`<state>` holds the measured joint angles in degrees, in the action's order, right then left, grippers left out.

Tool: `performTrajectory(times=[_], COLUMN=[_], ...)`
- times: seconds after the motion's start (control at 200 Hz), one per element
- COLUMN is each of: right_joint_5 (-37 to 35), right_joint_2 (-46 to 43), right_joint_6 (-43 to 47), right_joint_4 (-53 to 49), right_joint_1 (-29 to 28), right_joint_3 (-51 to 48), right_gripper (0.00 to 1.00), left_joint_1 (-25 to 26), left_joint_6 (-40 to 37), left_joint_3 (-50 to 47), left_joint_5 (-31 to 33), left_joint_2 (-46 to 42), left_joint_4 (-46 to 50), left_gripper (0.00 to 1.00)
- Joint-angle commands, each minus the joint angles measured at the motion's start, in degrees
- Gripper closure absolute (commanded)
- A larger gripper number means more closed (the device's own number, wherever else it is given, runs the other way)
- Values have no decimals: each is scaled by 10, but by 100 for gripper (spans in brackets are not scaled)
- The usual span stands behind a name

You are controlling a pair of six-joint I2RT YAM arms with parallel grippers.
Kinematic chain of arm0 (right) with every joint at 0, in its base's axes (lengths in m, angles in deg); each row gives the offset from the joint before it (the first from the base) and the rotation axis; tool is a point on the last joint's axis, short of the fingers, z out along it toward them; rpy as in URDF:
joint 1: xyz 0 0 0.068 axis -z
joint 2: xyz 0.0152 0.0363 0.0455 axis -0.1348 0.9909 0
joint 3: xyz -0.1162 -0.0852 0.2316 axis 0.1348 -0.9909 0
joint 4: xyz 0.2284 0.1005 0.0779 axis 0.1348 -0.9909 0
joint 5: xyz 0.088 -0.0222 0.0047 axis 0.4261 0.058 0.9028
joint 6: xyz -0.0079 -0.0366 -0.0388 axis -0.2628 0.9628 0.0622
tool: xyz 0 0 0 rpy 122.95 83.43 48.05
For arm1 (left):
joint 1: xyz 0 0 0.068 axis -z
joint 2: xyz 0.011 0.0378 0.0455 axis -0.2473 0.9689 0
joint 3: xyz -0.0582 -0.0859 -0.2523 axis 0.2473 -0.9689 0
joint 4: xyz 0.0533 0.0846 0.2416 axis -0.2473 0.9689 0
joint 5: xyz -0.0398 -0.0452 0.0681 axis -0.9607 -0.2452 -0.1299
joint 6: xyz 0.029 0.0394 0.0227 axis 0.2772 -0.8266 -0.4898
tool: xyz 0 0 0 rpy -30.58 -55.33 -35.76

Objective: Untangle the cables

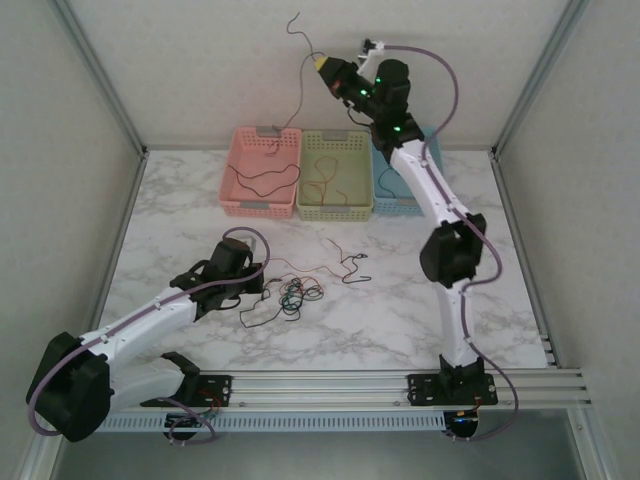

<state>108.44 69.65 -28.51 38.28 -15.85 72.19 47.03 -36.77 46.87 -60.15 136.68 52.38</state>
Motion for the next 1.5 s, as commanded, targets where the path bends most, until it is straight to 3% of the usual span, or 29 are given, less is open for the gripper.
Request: performTrajectory(times=[0.0, 0.13, 0.365, 0.671, 0.756, 0.926, 1.076, 1.341, 1.497], right_joint_5=[28, 22, -32, -116, -146, -167, -171, -202, -201], right_joint_2=[115, 205, 213, 173, 147, 62, -75, -416, -551], right_joint_6=[-53, -58, 60, 220, 270, 330, 364, 415, 435], right_joint_4=[-24, -42, -161, -324, -361, -396, -373, -242, -205], right_joint_1=[-11, -23, -53, -69, -73, -75, -76, -77, -77], right_joint_3=[104, 157, 112, 112, 112, 74, -59, -511, -733], right_gripper=[100, 100, 100, 54, 48, 47, 47, 46, 47], left_joint_1=[-5, -5, -5, -5, -5, -5, -5, -5, -3], left_joint_6=[-11, -11, -11, -12, -12, -12, -12, -11, -11], left_joint_3=[-8, -9, -9, -10, -10, -10, -11, -16, -17], left_joint_5=[-8, -9, -10, -12, -11, -11, -11, -12, -28], left_joint_2=[-4, -4, -3, -2, -2, -3, -7, -19, -29], left_joint_4=[5, 4, 4, 2, 2, 2, 1, -2, -8], left_gripper=[100, 100, 100, 100, 100, 100, 100, 100, 100])
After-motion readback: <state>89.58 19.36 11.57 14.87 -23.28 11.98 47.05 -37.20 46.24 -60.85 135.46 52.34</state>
